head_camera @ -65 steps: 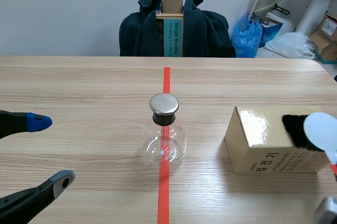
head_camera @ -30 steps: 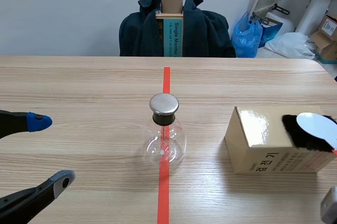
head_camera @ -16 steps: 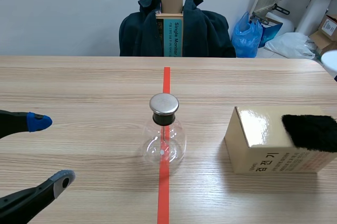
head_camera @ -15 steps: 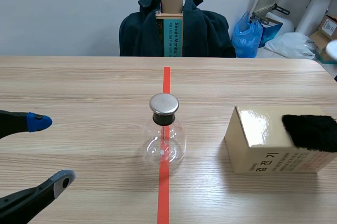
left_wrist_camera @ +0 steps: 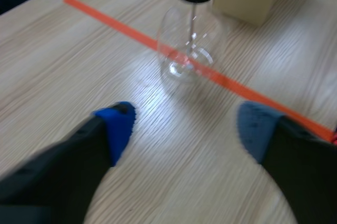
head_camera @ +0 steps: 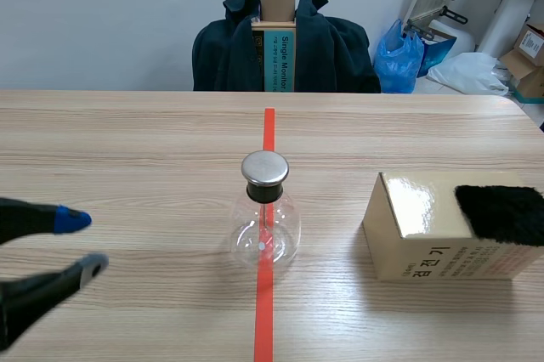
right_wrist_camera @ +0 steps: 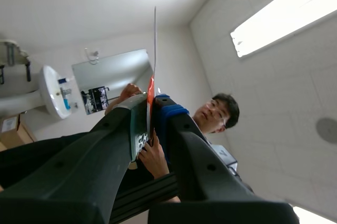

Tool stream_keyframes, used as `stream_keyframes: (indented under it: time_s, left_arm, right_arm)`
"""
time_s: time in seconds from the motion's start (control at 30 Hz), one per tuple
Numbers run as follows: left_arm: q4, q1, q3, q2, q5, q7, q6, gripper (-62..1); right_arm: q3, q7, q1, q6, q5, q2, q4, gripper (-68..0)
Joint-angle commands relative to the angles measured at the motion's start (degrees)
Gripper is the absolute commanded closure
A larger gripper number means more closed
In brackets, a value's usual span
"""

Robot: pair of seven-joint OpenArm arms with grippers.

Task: Do the electroscope experiment.
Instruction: 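Bring the plate to the electroscope and point at the metal foil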

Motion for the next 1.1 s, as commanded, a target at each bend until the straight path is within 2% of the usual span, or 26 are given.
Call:
stream_keyframes:
  time_s: [0.0, 0.03, 0.23, 0.33, 0.43, 0.53, 0.6, 0.73, 0.87, 1.07]
  left_arm:
    - [-2.3, -4.2, 2.2, 1.2, -0.5, -0.7, -0.3, -3.7]
    - [-4.3, -6.6, 3.7, 1.8, -0.3, -0.7, -0.4, -1.5]
    - [-16.4, -20.0, 14.0, 7.6, 4.7, -2.2, -0.5, -2.7]
    - [-21.5, -24.8, 18.4, 10.4, 5.6, -3.7, -0.5, -2.7]
    - [-25.5, -28.2, 21.8, 12.7, 5.6, -4.0, 0.4, -2.7]
    - [-28.0, -29.9, 24.3, 14.2, 5.7, -5.0, 2.8, -2.7]
    - [-29.0, -30.4, 25.3, 14.8, 6.9, -6.2, 3.9, -2.7]
    - [-30.2, -30.8, 25.9, 15.4, 7.2, -7.5, 4.6, -2.7]
    - [-30.6, -31.0, 26.0, 15.5, 7.2, -8.7, 4.7, -2.7]
    - [-30.6, -31.1, 26.0, 15.5, 7.2, -8.7, 4.7, -2.7]
  right_arm:
    - [1.1, -0.8, 0.0, -0.3, 1.3, 0.6, 1.5, -0.8]
    - [1.2, -1.0, 0.1, -0.3, 1.8, 0.6, 2.1, -0.8]
    - [1.3, -0.3, 0.7, -0.3, 2.1, 0.7, 3.5, -0.8]
    - [1.2, -0.2, 2.2, -0.2, 2.2, 0.7, 3.5, -0.8]
    - [0.7, 1.8, 4.2, 2.1, 2.2, 0.7, 3.5, -0.8]
    - [-1.3, 2.4, 5.9, 4.2, 2.2, 1.0, 3.5, -0.8]
    - [-3.1, 2.5, 6.1, 5.3, 2.4, 1.8, 3.5, -0.8]
    - [-7.9, 1.5, 8.6, 8.7, 2.6, 3.6, 3.5, -0.8]
    - [-15.9, -3.1, 11.7, 8.9, 1.6, 5.7, 3.5, -0.8]
    - [-29.3, -9.5, 14.1, 8.8, -4.2, 8.1, 1.3, -0.8]
